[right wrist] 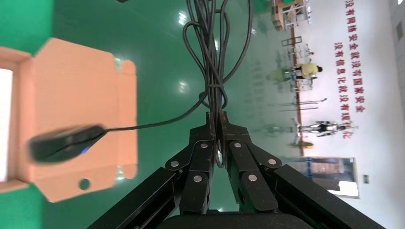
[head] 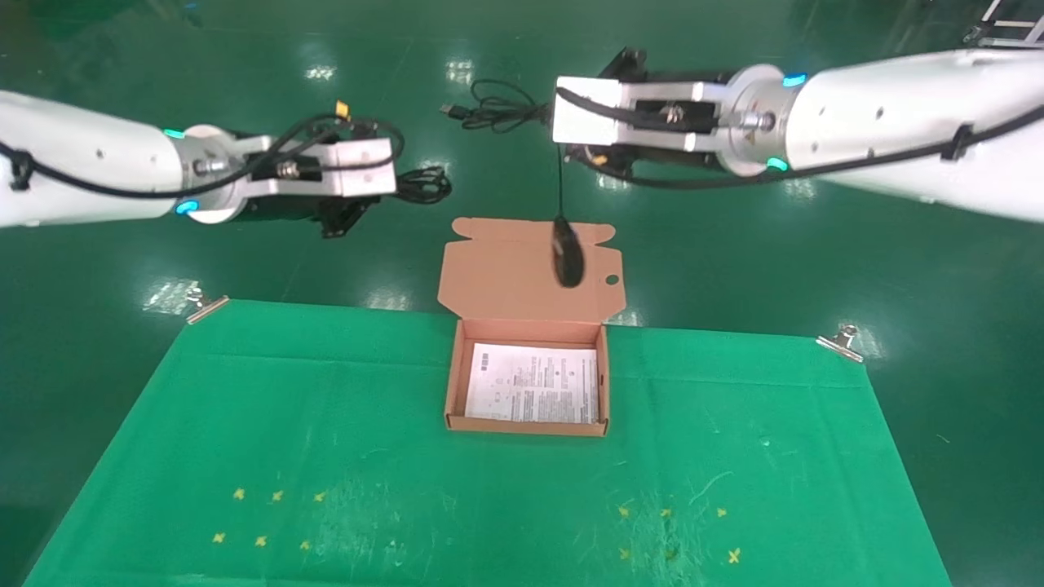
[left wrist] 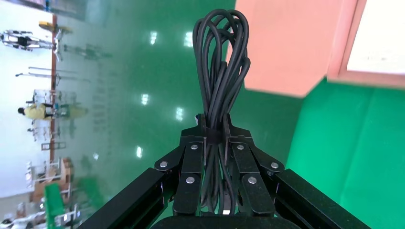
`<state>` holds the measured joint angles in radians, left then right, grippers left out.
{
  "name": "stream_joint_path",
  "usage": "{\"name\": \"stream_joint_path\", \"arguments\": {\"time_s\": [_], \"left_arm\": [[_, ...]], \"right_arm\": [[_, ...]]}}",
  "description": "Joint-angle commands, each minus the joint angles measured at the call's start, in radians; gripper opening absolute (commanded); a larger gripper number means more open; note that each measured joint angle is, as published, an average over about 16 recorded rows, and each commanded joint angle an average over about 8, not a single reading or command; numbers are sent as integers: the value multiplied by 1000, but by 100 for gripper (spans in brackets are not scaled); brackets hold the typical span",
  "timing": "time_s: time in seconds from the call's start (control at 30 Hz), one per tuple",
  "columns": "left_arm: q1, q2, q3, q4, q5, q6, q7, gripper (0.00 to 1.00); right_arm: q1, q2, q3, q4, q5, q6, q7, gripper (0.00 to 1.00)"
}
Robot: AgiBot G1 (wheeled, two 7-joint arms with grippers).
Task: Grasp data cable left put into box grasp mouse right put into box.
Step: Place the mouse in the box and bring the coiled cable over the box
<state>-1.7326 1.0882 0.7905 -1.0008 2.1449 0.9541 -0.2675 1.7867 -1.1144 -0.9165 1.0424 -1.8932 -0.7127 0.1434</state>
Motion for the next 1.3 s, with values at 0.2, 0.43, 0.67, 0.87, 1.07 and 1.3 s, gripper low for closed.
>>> {"name": "stream_joint_path", "arguments": {"time_s": [0.2, 0.43, 0.67, 0.87, 1.07, 1.3], "left_arm": [[36, -37, 27, -52, 94, 31, -71, 0], [51, -72, 39, -102, 161, 89, -151, 0], [58, -80, 41, -135, 183, 105, -185, 0], [61, -82, 41, -145, 189, 108, -195, 0], [62, -82, 41, -149, 191, 109, -198, 0], [63, -83, 41, -151, 192, 110, -199, 0]], "right_arm": [[-52, -19, -15, -4, -6, 8, 26, 0], [-89, -81, -29, -70, 10, 26, 14, 0], [-133, -132, -33, -142, 49, 42, -6, 0], [-178, -156, -44, -239, 45, 59, 8, 0], [-211, -195, -50, -356, 46, 86, 21, 0], [-224, -227, -51, -425, 66, 110, -5, 81]]}}
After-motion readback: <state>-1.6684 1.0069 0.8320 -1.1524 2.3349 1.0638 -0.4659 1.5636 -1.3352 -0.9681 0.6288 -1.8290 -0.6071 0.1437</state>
